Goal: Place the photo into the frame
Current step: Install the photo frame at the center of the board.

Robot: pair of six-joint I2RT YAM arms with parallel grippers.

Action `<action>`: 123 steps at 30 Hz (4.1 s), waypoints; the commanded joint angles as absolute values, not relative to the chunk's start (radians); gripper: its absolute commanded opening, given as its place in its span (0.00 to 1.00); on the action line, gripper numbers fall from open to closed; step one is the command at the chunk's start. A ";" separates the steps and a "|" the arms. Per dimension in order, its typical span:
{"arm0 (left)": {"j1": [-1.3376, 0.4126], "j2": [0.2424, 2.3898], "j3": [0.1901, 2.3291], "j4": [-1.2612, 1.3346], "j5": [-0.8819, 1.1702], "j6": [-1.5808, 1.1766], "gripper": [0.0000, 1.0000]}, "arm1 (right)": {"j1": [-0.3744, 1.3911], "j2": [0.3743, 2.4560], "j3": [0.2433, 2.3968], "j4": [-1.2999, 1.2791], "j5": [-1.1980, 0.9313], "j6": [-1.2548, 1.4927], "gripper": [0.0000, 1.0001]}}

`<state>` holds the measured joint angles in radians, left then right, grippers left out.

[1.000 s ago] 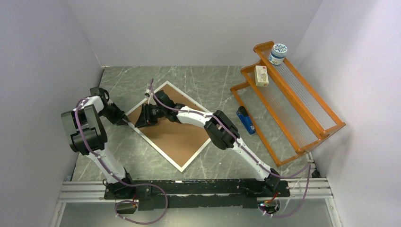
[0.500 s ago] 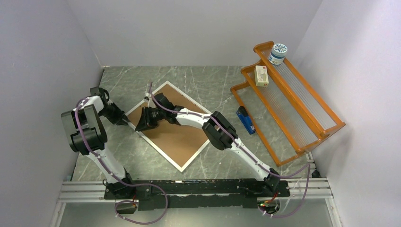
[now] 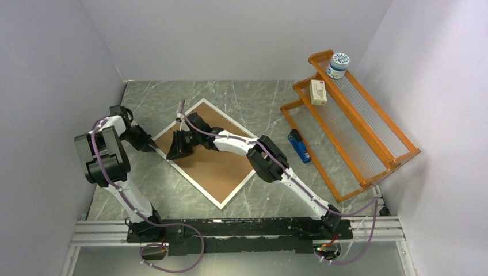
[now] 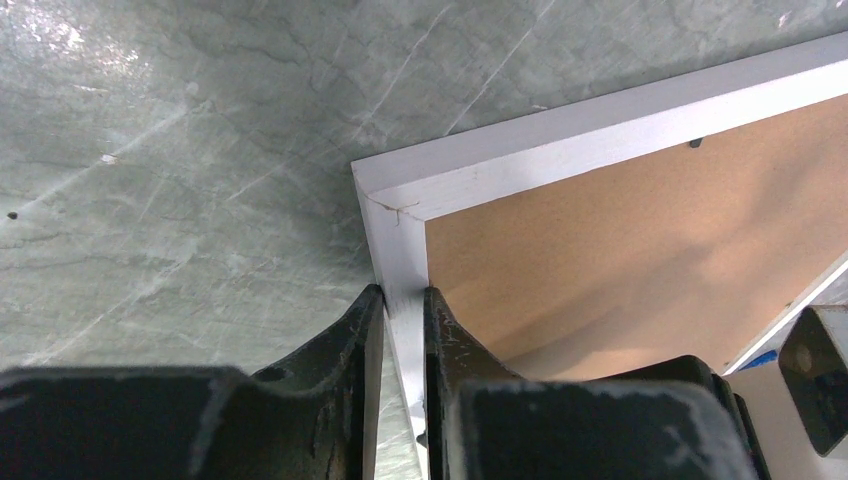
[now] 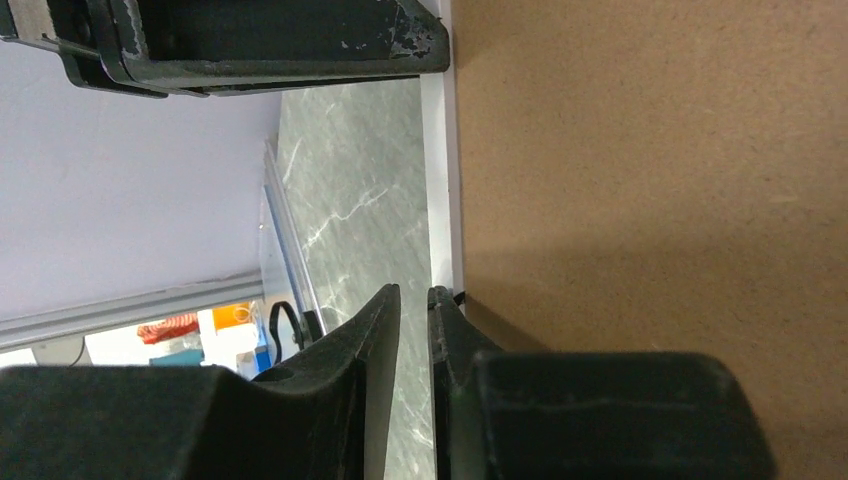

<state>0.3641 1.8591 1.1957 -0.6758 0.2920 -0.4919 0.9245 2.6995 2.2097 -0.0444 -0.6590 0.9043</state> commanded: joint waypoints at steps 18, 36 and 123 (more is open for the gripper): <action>0.362 1.914 1.211 -0.712 0.225 -0.469 0.13 | 0.855 2.735 2.205 -0.440 -0.319 0.730 0.16; 0.363 1.824 1.218 -0.677 0.368 -0.447 0.59 | 0.882 2.257 1.745 -0.184 -0.604 0.522 0.58; 0.137 1.632 0.915 -0.684 0.524 -0.509 0.63 | 0.940 2.067 1.339 -0.110 -0.896 0.461 0.29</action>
<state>0.1478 1.6630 0.9470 -0.6815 0.5663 -0.4873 0.9401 2.1014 1.3445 -0.1810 -0.8581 0.4625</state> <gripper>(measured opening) 0.663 0.296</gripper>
